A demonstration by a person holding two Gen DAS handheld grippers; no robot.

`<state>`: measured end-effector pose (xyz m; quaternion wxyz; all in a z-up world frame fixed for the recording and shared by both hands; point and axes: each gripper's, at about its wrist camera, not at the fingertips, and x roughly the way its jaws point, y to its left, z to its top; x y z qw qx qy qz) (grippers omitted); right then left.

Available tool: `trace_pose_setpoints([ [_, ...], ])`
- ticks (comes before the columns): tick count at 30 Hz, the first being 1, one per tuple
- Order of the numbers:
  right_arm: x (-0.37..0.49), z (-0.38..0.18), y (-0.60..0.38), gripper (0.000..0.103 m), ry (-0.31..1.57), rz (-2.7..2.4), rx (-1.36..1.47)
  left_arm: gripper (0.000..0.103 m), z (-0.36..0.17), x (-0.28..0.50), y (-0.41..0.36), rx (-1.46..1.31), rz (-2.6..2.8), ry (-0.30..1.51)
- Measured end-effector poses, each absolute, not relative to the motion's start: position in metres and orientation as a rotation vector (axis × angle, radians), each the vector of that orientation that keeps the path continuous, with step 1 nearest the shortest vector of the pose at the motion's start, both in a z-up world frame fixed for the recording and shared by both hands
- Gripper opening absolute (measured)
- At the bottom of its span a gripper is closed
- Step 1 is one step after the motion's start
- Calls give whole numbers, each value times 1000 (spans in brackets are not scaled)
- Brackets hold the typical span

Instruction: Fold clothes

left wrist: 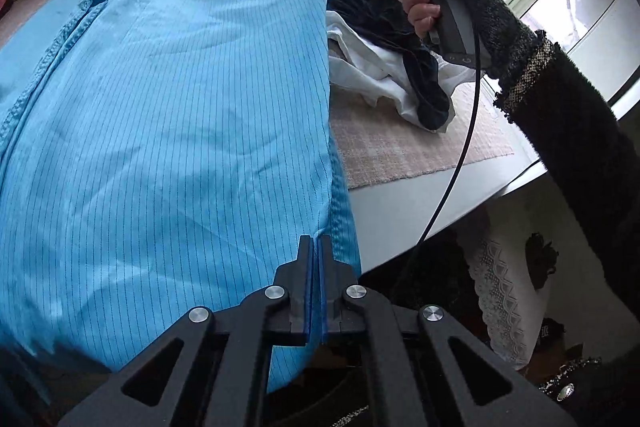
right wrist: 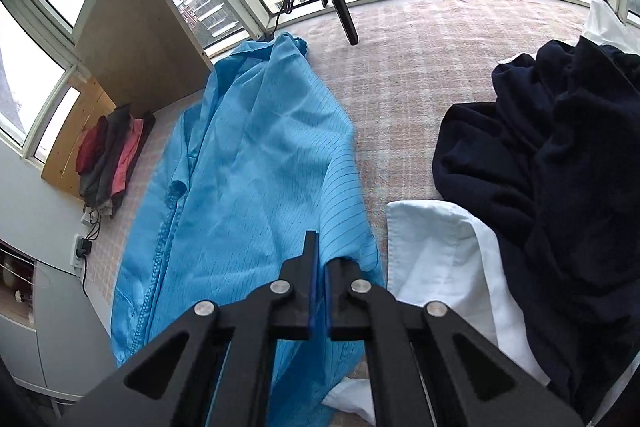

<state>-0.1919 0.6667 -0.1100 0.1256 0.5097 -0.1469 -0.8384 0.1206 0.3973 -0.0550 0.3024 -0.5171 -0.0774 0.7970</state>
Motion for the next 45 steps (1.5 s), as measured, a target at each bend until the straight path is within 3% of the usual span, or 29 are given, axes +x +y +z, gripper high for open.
trace_pose_setpoints([
  [1, -193, -112, 664, 2, -383, -2461, 1507, 12, -57, 121, 406, -1381, 2116, -177],
  [3, -194, -121, 662, 2, -309, -2485, 1554, 48, -60, 124, 421, -1391, 2145, -92],
  [5, -196, -133, 665, 2, -268, -2489, 1600, 54, -63, 127, 440, -1374, 2172, 28],
  [8, -197, -147, 673, 4, -269, -2479, 1648, 57, -71, 133, 463, -1349, 2218, 253],
  [10, -196, -154, 678, 19, -270, -2483, 1670, 54, -77, 134, 469, -1333, 2242, 328],
  [11, -196, -155, 680, 25, -270, -2488, 1671, 44, -78, 133, 469, -1326, 2245, 341],
  [12, -196, -157, 683, 36, -274, -2492, 1670, 23, -77, 131, 467, -1319, 2241, 335],
  [14, -196, -159, 687, 38, -302, -2482, 1661, 4, -76, 124, 460, -1329, 2223, 277],
  [18, -201, -168, 688, 48, -367, -2403, 1681, 3, -71, 106, 431, -1392, 2170, 23],
  [20, -204, -174, 686, 48, -410, -2374, 1686, 3, -61, 105, 415, -1378, 2175, -57],
  [21, -204, -175, 686, 45, -441, -2369, 1675, 3, -55, 104, 407, -1370, 2178, -107],
  [22, -204, -172, 687, 22, -477, -2371, 1649, 3, -50, 103, 398, -1360, 2173, -164],
  [23, -204, -167, 687, 9, -514, -2370, 1619, 2, -44, 102, 389, -1350, 2167, -218],
  [24, -204, -161, 686, 7, -540, -2372, 1588, 2, -40, 100, 381, -1339, 2166, -267],
  [34, -230, -86, 572, 6, -227, -2394, 1458, 2, -33, 105, 291, -1308, 2266, -559],
  [42, -279, -142, 430, 8, 196, -2260, 1630, 2, -87, 89, 227, -1480, 2338, -684],
  [45, -267, -131, 418, 11, 178, -2245, 1577, 2, -98, 87, 216, -1506, 2300, -720],
])
